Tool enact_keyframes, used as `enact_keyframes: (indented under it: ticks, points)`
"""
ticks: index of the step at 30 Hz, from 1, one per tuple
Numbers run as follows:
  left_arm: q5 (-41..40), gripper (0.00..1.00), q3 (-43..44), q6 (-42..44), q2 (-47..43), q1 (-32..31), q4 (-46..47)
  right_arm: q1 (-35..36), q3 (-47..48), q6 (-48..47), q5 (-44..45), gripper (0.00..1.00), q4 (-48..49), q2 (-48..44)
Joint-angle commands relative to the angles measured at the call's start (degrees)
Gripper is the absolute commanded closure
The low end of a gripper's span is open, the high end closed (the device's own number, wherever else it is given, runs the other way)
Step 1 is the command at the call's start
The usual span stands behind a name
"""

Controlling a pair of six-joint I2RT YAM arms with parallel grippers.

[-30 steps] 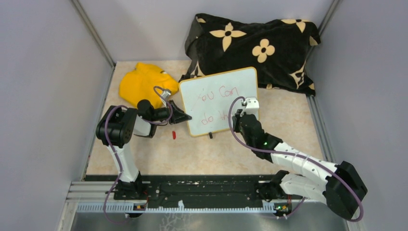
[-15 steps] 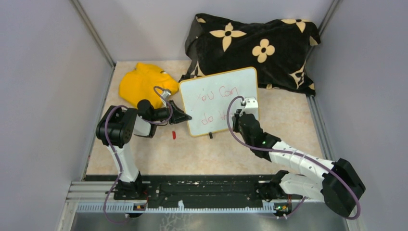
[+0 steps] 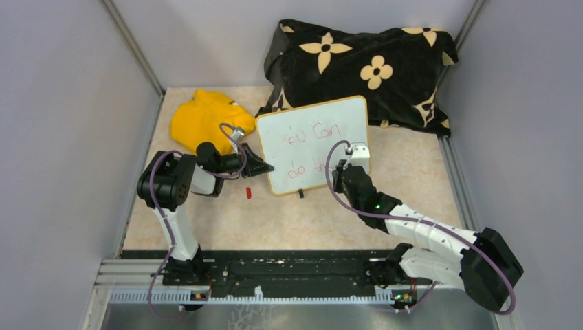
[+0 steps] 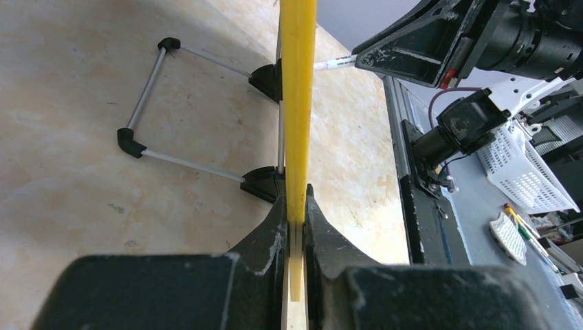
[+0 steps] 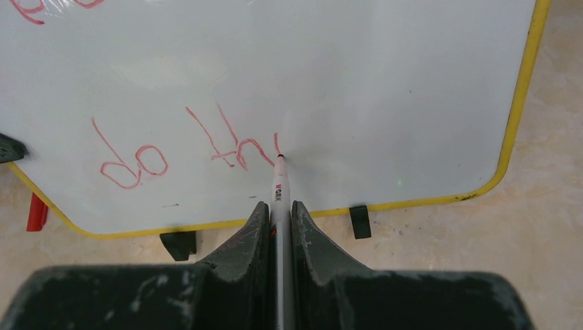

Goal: Write a sentence on the whiteboard

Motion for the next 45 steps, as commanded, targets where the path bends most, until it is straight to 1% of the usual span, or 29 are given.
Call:
enact_keyframes:
  ticks: [1, 11, 19, 33, 45]
  points:
    - [0.86, 1.0, 0.41, 1.16, -0.05, -0.95, -2.86, -0.6, -0.96, 0.92, 0.08, 1.0, 0.67, -1.39]
    - [0.92, 1.0, 0.51, 1.2, -0.05, -0.95, -2.95, -0.62, 0.43, 0.49, 0.12, 1.0, -0.2, -4.54]
    - [0.89, 1.0, 0.5, 1.25, -0.15, -0.95, -2.93, -0.63, 4.1, -1.17, -0.72, 1.0, -0.16, -7.23]
    - [1.0, 1.0, 0.6, 1.22, -0.06, -0.95, -3.07, -0.59, 6.01, -1.3, -1.3, 1.0, 3.11, -1.78]
    - [1.01, 1.0, 0.59, 1.3, -0.13, -0.95, -3.21, -0.82, 5.54, -1.77, 0.2, 1.0, 4.08, -0.46]
